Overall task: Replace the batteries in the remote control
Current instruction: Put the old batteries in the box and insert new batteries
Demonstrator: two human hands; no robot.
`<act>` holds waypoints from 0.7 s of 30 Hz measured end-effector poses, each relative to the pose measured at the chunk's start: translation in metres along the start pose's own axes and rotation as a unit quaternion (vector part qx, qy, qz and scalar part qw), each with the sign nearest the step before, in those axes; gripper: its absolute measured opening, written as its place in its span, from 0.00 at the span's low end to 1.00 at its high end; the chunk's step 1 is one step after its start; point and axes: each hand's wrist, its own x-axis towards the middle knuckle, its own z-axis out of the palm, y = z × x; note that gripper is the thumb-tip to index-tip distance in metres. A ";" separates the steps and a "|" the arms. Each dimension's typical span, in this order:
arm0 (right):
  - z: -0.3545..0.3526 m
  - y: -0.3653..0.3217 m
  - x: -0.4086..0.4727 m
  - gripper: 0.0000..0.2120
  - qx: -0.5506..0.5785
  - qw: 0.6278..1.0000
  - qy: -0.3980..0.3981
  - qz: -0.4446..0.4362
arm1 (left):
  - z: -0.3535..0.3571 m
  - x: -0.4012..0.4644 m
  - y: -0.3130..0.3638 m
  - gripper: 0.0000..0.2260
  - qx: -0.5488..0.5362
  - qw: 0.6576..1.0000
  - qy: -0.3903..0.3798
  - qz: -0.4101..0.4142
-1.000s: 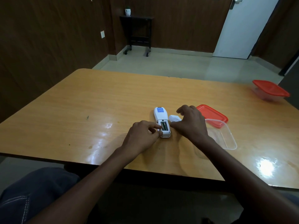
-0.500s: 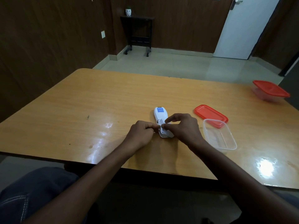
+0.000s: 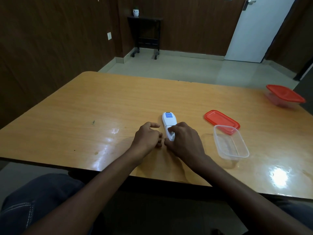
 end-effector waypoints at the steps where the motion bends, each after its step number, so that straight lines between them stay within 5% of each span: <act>1: 0.000 0.000 0.001 0.17 0.006 1.000 0.000 0.006 | 0.000 0.000 -0.001 0.13 -0.008 1.000 0.001 -0.002; 8: -0.017 0.000 -0.004 0.20 0.232 0.966 0.030 0.107 | -0.008 -0.002 0.010 0.14 -0.209 0.969 -0.113 -0.064; 15: -0.024 0.013 -0.008 0.25 0.219 0.973 -0.062 -0.047 | -0.009 0.000 0.004 0.28 -0.221 0.968 -0.113 -0.028; 21: -0.036 0.034 -0.001 0.60 0.125 0.982 -0.063 -0.124 | -0.009 -0.005 0.007 0.27 -0.144 0.978 -0.151 0.006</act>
